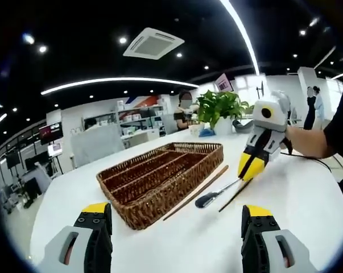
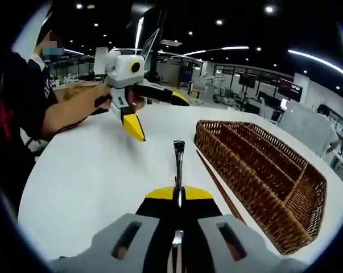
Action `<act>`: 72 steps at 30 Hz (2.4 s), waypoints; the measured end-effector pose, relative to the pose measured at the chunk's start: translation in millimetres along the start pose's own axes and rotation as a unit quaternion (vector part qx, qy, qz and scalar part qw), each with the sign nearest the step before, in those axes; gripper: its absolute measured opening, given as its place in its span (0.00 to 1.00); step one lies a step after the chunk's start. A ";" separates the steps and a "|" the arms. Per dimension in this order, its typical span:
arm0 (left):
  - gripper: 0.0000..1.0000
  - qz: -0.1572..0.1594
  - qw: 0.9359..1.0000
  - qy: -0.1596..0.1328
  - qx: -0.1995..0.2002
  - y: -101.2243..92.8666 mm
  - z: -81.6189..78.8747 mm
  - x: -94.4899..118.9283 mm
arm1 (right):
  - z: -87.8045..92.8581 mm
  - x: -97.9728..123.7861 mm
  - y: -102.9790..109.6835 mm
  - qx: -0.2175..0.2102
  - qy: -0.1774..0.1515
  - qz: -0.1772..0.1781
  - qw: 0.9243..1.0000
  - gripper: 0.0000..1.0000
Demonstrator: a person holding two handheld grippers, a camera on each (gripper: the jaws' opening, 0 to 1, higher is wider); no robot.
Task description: Arrange the knives, forks, and spoons in their matching storage slots by inserting each utensil handle-first until every utensil is classified and aligned in the correct compartment
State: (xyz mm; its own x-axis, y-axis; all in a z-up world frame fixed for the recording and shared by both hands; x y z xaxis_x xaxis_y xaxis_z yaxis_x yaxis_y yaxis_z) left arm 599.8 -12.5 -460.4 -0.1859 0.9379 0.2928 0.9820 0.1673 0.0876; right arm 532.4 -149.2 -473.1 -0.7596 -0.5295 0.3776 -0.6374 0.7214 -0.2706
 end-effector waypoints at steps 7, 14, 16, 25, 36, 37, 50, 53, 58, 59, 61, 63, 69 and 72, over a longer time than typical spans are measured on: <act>0.62 0.088 0.996 -0.004 0.002 -30.1 -0.7 -13.0 | -10.7 4.8 12.2 0.010 -0.023 -0.028 0.999 0.01; 0.25 0.130 0.991 0.009 -0.010 -43.9 3.2 -15.6 | -12.5 6.2 20.1 0.009 -0.030 -0.052 0.998 0.01; 0.18 0.125 0.992 0.008 -0.007 -41.7 2.5 -14.0 | -12.3 6.3 21.8 0.011 -0.030 -0.058 0.998 0.01; 0.18 0.150 0.989 -0.002 0.001 -50.2 -0.2 -13.0 | -5.8 5.2 26.3 0.019 -0.017 -0.071 0.997 0.01; 0.17 0.165 0.986 -0.014 -0.002 -54.0 -4.7 -12.1 | 1.5 3.9 30.7 0.024 0.000 -0.079 0.997 0.02; 0.16 0.165 0.986 -0.014 0.001 -54.1 -4.8 -12.3 | 1.2 4.3 30.6 0.024 0.001 -0.079 0.997 0.02; 0.10 0.166 0.986 -0.024 -0.002 -56.0 -8.5 -11.7 | -2.1 3.5 31.4 0.037 -0.008 -0.070 0.997 0.02; 0.05 0.180 0.983 -0.022 0.000 -60.6 -8.4 -12.8 | -1.6 1.7 30.3 0.054 -0.008 -0.061 0.997 0.01; 0.05 0.176 0.984 -0.018 -0.004 -59.0 -6.8 -14.5 | -1.2 4.0 33.1 0.050 -0.003 -0.064 0.997 0.00; 0.05 0.176 0.984 -0.020 -0.002 -59.0 -7.7 -14.1 | -1.8 4.4 32.2 0.050 -0.003 -0.064 0.997 0.00; 0.05 0.177 0.984 -0.024 -0.004 -59.8 -9.6 -13.9 | -2.3 5.0 31.7 0.049 -0.003 -0.064 0.997 0.00; 0.05 0.180 0.983 -0.027 -0.003 -61.3 -10.7 -14.4 | -2.5 6.1 31.4 0.046 -0.002 -0.064 0.997 0.00; 0.03 0.184 0.982 -0.046 0.003 -63.4 -17.9 -15.1 | -7.1 11.8 31.2 0.021 0.001 -0.074 0.997 0.00; 0.00 0.182 0.981 -0.062 0.005 -63.6 -22.3 -14.8 | -11.3 14.3 37.7 -0.011 0.000 -0.091 0.996 0.00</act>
State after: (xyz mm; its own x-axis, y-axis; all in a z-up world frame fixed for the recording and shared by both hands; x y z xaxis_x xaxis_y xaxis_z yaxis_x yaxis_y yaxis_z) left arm 539.4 -43.8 -449.1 0.1824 0.9656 0.1853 0.9829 -0.1837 -0.0105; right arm 499.0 -124.6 -467.9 -0.6315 -0.6527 0.4185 -0.7618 0.6229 -0.1781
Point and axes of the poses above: the point that each gripper's makers call its tool centre point, and the gripper's own axes: x roughly backward along the fingers, y roughly to its left, z roughly out of its underside, the point moved 3 cm from there along x, roughly backward along the fingers, and after that the axes turned 13 degrees about z, right-handed, at the moved point
